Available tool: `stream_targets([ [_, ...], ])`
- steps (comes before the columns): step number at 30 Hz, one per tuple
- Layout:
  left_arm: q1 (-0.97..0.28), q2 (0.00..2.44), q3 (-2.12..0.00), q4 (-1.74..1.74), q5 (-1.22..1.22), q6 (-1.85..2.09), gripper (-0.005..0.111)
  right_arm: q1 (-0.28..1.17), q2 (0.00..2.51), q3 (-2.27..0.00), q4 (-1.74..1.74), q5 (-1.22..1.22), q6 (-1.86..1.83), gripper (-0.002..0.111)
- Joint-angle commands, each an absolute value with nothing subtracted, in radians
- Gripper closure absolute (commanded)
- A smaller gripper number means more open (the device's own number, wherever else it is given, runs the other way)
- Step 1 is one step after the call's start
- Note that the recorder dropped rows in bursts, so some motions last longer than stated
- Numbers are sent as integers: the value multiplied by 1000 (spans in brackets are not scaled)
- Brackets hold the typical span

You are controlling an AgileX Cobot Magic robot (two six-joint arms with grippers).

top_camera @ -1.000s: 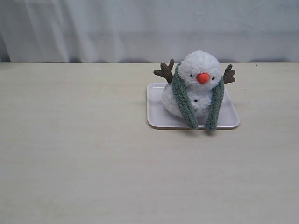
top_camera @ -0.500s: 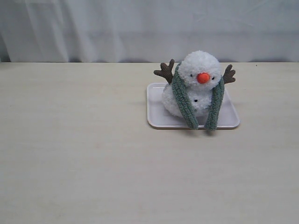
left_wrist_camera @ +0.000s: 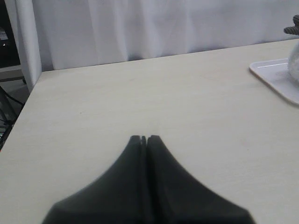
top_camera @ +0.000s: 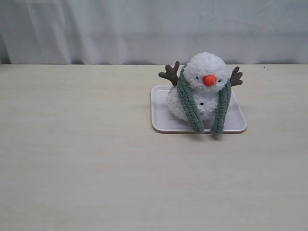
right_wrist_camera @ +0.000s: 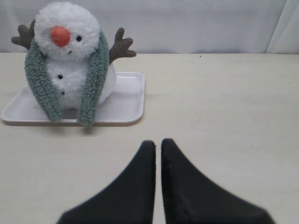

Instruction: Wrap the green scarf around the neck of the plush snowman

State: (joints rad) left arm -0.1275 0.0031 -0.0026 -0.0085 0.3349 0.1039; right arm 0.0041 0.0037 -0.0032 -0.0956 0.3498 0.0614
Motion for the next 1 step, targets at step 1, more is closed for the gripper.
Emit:
stream_targets([
  [1, -134, 0, 0, -11, 323, 104, 107, 0, 0, 0, -90, 351, 49, 104],
])
